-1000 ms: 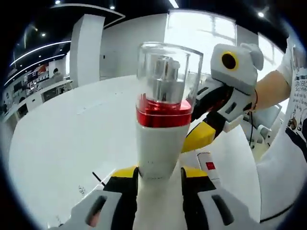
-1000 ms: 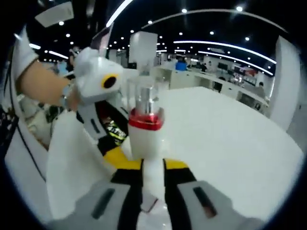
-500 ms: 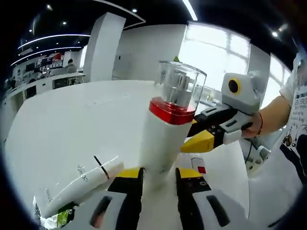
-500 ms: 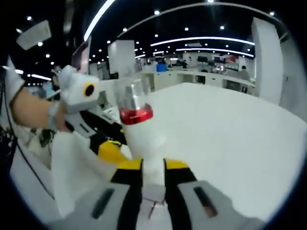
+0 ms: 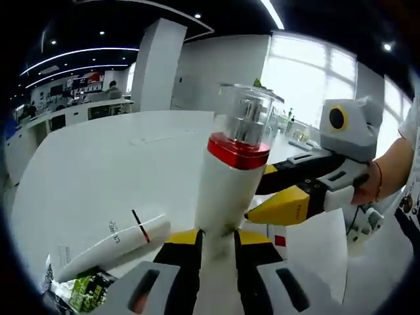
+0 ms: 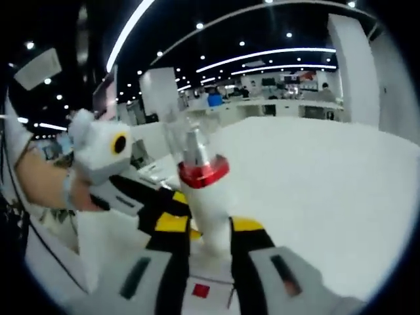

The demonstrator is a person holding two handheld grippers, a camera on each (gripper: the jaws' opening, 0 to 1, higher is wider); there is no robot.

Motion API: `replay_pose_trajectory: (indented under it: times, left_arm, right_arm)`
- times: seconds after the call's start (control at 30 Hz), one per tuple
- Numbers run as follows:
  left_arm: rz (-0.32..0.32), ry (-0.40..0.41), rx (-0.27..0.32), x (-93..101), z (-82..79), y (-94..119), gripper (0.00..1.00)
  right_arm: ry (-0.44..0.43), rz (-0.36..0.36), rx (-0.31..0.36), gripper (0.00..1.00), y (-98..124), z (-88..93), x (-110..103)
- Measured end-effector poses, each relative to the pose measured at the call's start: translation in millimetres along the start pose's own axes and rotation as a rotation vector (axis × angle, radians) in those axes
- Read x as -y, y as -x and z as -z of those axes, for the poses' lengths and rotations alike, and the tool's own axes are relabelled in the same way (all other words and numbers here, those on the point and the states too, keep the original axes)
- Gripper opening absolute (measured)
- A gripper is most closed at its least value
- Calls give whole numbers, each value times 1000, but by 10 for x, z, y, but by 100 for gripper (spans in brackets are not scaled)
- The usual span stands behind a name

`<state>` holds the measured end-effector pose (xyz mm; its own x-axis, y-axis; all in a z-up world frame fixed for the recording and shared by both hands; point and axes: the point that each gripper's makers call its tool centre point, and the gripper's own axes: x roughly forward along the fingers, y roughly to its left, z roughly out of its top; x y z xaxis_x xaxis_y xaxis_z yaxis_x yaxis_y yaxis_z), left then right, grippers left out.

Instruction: Arrange the skincare products in the storage area until every visible bottle or jar stands upright without overlapping.

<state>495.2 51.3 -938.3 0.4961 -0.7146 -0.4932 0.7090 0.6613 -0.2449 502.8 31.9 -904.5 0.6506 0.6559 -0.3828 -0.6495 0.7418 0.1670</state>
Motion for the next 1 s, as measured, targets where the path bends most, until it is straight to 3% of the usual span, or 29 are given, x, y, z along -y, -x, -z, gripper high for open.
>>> replay_pose_trajectory:
  times: [0.33,1.0]
  left_arm:
    - [-96,1,25,-31,-84,-98,20]
    - [-166,-8,24,-87,-199,-225,20]
  right_arm:
    - [21,22,-1,21,-32,-45,118]
    - [86,-10,-38,19,-65,-128,302]
